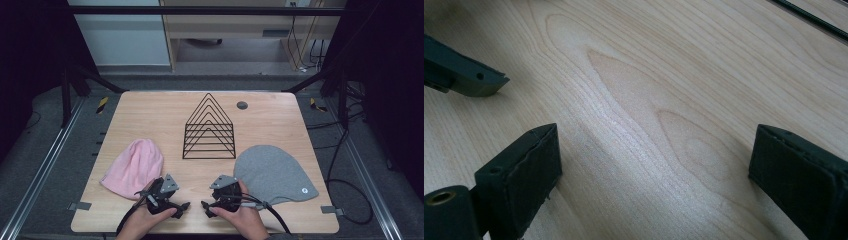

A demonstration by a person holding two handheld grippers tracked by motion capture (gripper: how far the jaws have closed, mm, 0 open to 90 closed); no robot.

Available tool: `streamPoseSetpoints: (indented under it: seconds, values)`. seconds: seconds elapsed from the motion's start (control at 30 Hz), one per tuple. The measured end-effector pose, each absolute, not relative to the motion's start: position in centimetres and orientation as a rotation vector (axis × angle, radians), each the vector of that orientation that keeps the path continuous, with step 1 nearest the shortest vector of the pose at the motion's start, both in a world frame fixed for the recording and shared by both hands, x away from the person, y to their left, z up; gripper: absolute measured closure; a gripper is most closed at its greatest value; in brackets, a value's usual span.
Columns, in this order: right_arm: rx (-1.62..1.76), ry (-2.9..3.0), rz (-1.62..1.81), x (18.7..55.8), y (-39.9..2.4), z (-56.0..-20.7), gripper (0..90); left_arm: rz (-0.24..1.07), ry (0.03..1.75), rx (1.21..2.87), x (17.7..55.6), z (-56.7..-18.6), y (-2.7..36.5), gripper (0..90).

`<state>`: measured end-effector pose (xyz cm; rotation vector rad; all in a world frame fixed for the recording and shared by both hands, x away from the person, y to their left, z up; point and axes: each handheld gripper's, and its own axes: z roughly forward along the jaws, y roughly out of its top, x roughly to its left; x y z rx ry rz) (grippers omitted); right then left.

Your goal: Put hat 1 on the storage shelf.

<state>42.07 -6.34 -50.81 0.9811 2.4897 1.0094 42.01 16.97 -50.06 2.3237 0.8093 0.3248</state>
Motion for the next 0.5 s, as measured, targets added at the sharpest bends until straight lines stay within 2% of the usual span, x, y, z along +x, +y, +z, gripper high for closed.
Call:
streamPoseSetpoints:
  seconds: [0.1,0.33,0.5]
  values:
    - [0.976,2.493,1.008,42.1,-6.3,-50.8,6.6,0.295,0.777,2.347,42.0,-50.0,17.0,5.7]
    - [0.955,2.512,1.006,42.0,-6.4,-50.8,6.5,0.296,0.705,2.28,41.5,-48.0,17.3,5.7]
    - [0.954,2.511,1.003,42.0,-6.3,-50.8,5.5,0.334,0.767,2.248,42.9,-46.2,19.4,7.1]
